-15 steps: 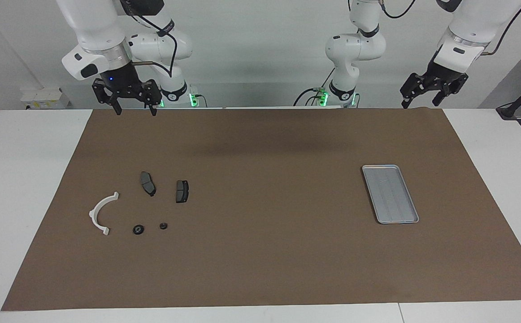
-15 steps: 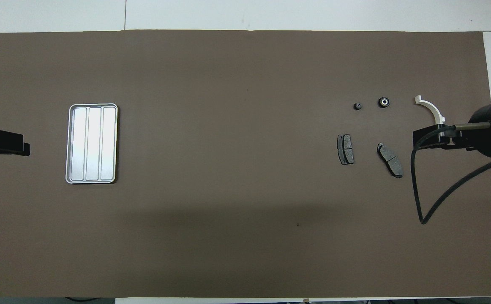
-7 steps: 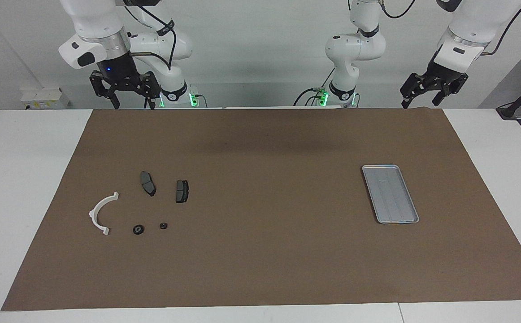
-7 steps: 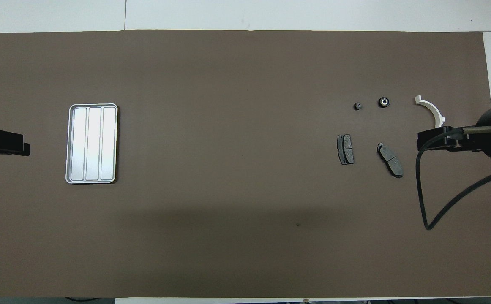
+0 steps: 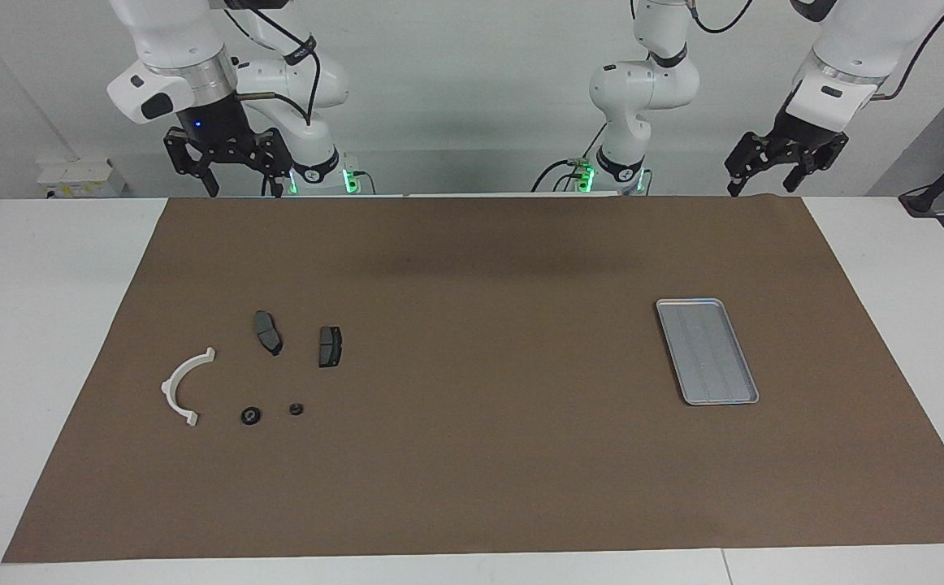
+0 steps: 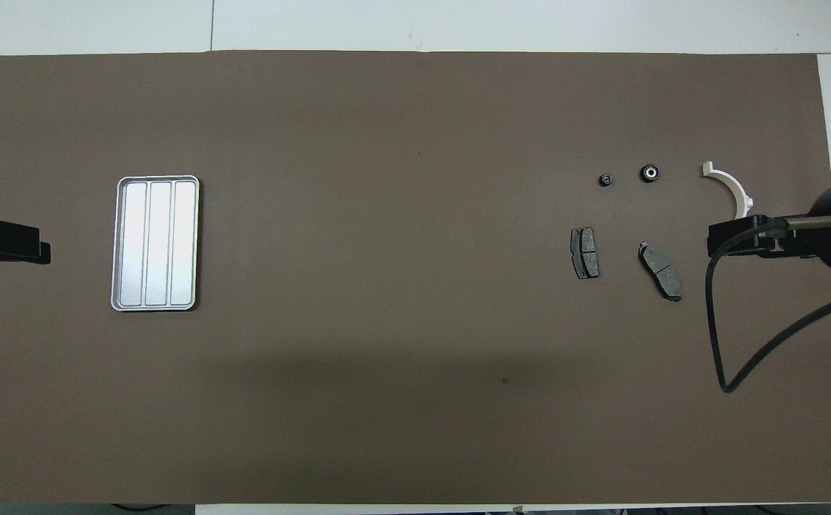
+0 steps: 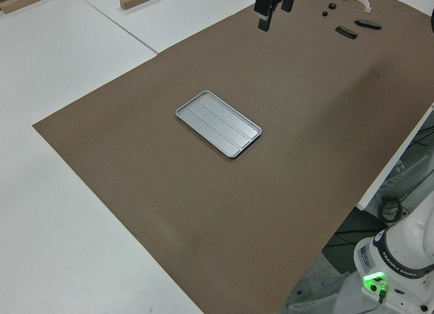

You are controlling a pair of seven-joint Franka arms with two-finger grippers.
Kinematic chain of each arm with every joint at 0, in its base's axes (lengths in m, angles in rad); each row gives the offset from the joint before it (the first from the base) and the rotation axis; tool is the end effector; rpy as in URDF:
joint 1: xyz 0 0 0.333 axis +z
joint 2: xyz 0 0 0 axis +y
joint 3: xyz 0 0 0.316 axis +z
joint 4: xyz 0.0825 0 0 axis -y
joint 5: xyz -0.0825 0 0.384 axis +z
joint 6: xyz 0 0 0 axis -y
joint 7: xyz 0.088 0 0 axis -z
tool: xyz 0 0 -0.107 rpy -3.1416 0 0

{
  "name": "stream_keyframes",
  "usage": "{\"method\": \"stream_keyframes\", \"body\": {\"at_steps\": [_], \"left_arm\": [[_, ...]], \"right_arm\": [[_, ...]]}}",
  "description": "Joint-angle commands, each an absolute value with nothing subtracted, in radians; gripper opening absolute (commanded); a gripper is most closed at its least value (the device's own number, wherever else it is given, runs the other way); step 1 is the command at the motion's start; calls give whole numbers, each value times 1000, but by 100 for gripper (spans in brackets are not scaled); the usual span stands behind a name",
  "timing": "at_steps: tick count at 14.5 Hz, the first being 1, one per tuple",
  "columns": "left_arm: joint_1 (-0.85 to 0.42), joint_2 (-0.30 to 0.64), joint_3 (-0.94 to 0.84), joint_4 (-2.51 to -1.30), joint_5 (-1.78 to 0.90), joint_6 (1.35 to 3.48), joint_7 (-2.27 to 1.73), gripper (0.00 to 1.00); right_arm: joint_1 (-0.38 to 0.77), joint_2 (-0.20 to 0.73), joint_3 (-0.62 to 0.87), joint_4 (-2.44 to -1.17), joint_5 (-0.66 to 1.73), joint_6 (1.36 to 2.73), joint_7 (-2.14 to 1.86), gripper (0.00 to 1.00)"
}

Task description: Place bearing gear from tray to pile

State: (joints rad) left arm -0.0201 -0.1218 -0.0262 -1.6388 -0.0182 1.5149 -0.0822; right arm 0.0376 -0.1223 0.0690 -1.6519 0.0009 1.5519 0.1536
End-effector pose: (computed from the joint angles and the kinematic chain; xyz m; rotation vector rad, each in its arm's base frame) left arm 0.5096 -0.0266 0.6525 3.1263 0.0549 -0.0048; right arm 0.5109 0.0572 0.6498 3.1359 -0.0743 0.0358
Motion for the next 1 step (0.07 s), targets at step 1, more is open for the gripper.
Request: {"method": "stream_keyframes", "body": {"at_steps": [1], "left_arm": [[-8,-127,-34,-1634,-34,1496,-72,100]], "right_arm": [[35,-138,69,-1667,29,1548,158,100]]}}
